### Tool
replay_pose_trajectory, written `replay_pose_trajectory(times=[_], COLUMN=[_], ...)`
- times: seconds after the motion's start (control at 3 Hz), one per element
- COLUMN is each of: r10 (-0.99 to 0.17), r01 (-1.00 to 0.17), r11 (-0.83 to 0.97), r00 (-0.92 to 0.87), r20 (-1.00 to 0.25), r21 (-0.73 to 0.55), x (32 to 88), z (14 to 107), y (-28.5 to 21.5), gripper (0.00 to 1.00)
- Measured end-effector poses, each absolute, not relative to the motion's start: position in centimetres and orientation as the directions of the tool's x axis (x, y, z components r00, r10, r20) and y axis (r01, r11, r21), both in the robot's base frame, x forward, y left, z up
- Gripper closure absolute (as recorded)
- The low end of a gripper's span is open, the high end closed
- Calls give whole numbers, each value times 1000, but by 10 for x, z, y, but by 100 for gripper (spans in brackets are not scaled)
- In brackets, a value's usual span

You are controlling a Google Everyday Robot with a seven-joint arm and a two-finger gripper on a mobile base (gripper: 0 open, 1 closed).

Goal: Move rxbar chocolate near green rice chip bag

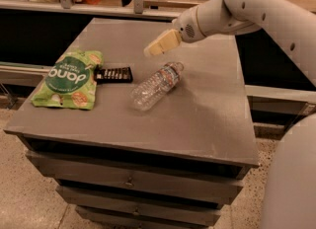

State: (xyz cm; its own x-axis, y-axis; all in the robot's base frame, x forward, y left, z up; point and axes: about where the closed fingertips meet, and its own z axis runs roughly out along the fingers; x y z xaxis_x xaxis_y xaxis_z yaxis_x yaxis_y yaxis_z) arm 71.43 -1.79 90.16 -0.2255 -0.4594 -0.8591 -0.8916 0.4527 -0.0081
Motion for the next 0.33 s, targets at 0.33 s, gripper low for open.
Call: replay_pose_trajectory(times=[0.33], r10=[-459], r01=[-892], r11=[453], r00=[-226], r20=[-859], r21=[-8], x=[714], z=[902], y=[-18], gripper=[0])
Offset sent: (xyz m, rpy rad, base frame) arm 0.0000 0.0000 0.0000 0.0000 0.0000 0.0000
